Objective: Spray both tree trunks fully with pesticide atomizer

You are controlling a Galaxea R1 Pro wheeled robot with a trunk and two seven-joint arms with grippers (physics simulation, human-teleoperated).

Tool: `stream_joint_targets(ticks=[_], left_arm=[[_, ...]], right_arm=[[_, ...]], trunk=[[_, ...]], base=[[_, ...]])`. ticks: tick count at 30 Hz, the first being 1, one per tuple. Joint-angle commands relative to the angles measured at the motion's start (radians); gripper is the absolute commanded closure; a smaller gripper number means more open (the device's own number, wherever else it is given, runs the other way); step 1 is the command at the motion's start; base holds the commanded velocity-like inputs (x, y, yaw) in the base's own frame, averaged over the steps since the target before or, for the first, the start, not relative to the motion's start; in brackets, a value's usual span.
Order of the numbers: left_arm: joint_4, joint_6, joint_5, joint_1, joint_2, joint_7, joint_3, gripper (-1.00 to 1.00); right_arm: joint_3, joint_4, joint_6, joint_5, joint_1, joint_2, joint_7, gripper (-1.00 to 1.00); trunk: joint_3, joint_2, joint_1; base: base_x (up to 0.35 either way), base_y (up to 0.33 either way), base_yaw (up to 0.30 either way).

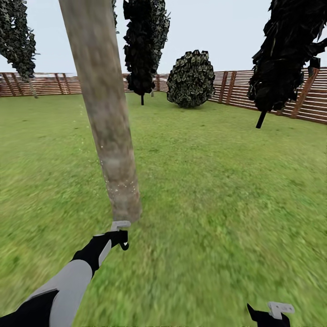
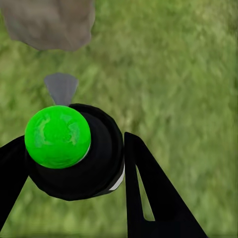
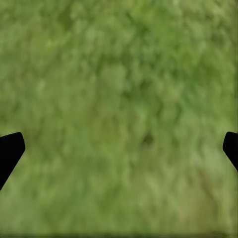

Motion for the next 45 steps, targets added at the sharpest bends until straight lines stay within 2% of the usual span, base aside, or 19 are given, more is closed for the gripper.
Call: stream_joint_targets(ticks=[1,6,10,13,14,16,17,18,19,23,26,29,32,34,38,45], left_arm=[[0.001,0.000,0.000,0.000,0.000,0.000,0.000,1.00],[0.005,-0.003,0.000,0.001,0.003,-0.013,-0.001,1.00],[-0.007,-0.054,-0.002,0.006,0.010,-0.022,-0.009,1.00],[-0.038,-0.064,-0.029,-0.001,0.029,-0.085,-0.043,1.00],[-0.076,-0.055,-0.044,-0.004,0.044,-0.112,-0.057,1.00],[-0.147,-0.022,-0.055,-0.003,0.058,-0.147,-0.068,1.00],[-0.275,0.086,-0.064,-0.008,0.081,-0.308,-0.074,1.00],[-0.296,0.115,-0.066,-0.052,0.109,-0.412,-0.076,1.00],[-0.301,0.197,-0.066,-0.121,0.129,-0.455,-0.078,1.00],[-0.302,0.248,-0.089,-0.177,0.139,-0.521,-0.089,1.00],[-0.305,0.295,-0.138,-0.195,0.141,-0.590,-0.137,1.00],[-0.307,0.334,-0.146,-0.221,0.142,-0.609,-0.146,1.00],[-0.304,0.396,-0.152,-0.270,0.144,-0.672,-0.150,1.00],[-0.306,0.432,-0.181,-0.285,0.144,-0.706,-0.154,1.00],[-0.301,0.442,-0.236,-0.284,0.150,-0.716,-0.157,1.00],[-0.301,0.444,-0.258,-0.277,0.161,-0.716,-0.158,1.00]], right_arm=[[0.000,0.000,0.000,0.000,0.000,0.000,0.000,-1.00],[0.001,0.000,0.000,0.000,0.000,0.000,0.000,-1.00],[0.000,0.000,0.000,0.000,0.000,0.000,0.000,-1.00],[0.000,0.000,0.000,0.000,0.000,0.000,0.000,-1.00],[0.000,0.000,0.000,0.000,0.000,0.000,0.000,-1.00],[0.000,0.000,0.000,0.000,0.000,0.000,0.000,-1.00],[0.000,0.000,0.000,0.000,0.000,0.000,0.000,-1.00],[0.000,0.000,0.000,0.000,0.000,0.000,0.000,-1.00],[0.000,0.000,0.000,0.000,0.000,0.000,0.000,-1.00],[0.000,0.000,0.000,0.000,0.000,0.000,0.000,-1.00],[0.000,0.000,0.000,0.000,0.000,0.000,0.000,-1.00],[0.000,0.000,0.000,-0.001,0.000,-0.001,0.000,-1.00],[0.000,0.000,0.000,-0.001,0.000,-0.001,0.000,-1.00],[0.000,0.000,0.000,-0.001,0.000,-0.001,0.000,-1.00],[0.000,0.000,0.000,-0.001,0.000,-0.002,0.000,-1.00],[0.000,0.000,0.000,0.000,0.000,-0.002,0.000,-1.00]], trunk=[[0.000,0.000,0.000],[0.000,0.000,0.000],[0.000,0.000,0.000],[0.000,0.000,0.000],[0.000,0.000,0.000],[0.000,0.000,0.000],[0.000,0.000,0.000],[0.000,0.000,0.000],[0.000,0.000,0.000],[0.000,0.000,0.000],[0.000,0.000,0.000],[0.000,0.000,0.000],[0.000,0.000,0.000],[0.000,0.000,0.000],[0.000,0.000,0.000],[0.000,0.000,0.000]], base=[[-0.009,0.000,0.000],[-0.003,0.000,0.000],[0.000,0.000,0.000],[0.000,0.000,0.000],[0.000,0.000,0.000],[0.000,0.000,0.000],[0.000,0.000,0.000],[0.000,0.000,0.000],[0.000,0.000,0.000],[0.000,0.000,0.000],[0.000,0.000,0.000],[0.000,0.000,0.000],[0.000,0.000,0.000],[0.000,0.000,0.000],[-0.059,0.000,0.000],[-0.220,0.000,0.000]])
